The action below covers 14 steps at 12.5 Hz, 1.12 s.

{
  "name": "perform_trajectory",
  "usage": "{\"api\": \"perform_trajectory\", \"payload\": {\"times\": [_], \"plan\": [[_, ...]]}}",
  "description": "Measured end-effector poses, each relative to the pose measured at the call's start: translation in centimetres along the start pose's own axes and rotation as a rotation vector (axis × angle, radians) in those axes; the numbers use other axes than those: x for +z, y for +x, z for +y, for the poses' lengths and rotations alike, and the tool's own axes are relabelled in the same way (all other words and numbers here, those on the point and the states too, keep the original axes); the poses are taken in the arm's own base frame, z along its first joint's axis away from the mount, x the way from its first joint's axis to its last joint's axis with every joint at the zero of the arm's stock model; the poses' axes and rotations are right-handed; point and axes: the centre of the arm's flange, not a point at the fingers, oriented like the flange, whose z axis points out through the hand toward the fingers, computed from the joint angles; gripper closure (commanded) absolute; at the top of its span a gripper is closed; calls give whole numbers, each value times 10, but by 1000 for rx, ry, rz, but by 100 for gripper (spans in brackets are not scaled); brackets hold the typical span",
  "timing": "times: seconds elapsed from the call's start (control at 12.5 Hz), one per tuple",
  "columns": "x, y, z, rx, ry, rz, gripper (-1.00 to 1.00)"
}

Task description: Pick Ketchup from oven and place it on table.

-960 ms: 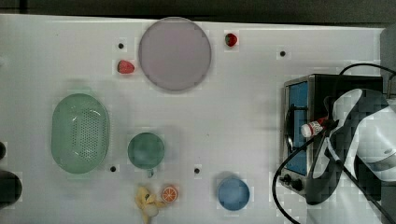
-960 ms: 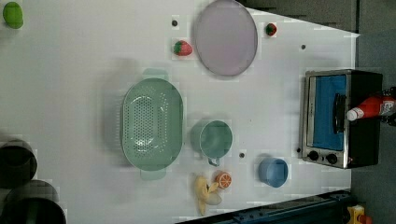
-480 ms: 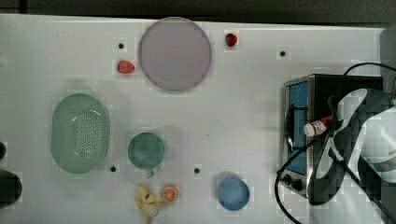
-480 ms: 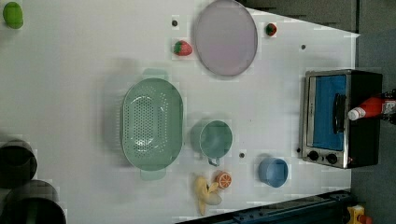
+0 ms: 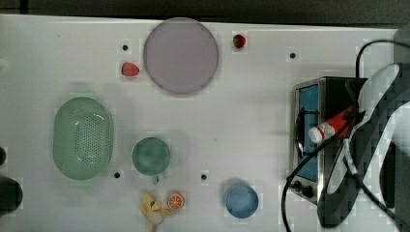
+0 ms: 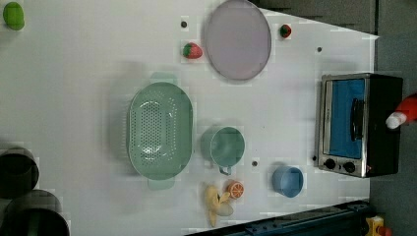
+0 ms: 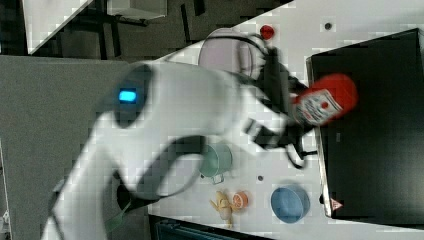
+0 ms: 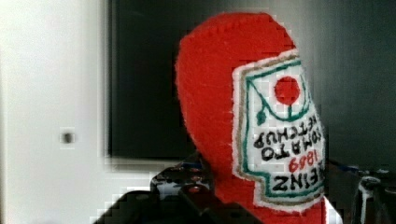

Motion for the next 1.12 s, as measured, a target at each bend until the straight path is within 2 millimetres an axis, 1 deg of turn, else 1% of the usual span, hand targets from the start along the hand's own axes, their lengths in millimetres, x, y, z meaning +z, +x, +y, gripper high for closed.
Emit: {"api": "perform_trajectory", "payload": {"times": [0.08, 0.16, 0.32, 0.4, 0.48, 0.56, 0.64, 0.72, 0.8, 0.88, 0.96, 1.12], "plan": [[-28, -18, -8, -31, 47, -4, -27], [-58, -40, -14, -71, 104, -4, -27], [-118, -97, -29, -184, 166, -12, -27], [-141, -131, -40, -254, 188, -7, -26], [-157, -168, -51, -323, 216, -7, -27], [-164, -205, -61, -392, 223, -17, -26], [-162, -242, -70, -457, 207, -38, -26], [-151, -275, -77, -515, 168, -57, -27], [-131, -304, -84, -567, 121, -72, -27], [-103, -332, -89, -612, 64, -95, -26], [-71, -356, -91, -658, -6, -90, -27], [-4, -395, -89, -728, -129, -96, -27]]}}
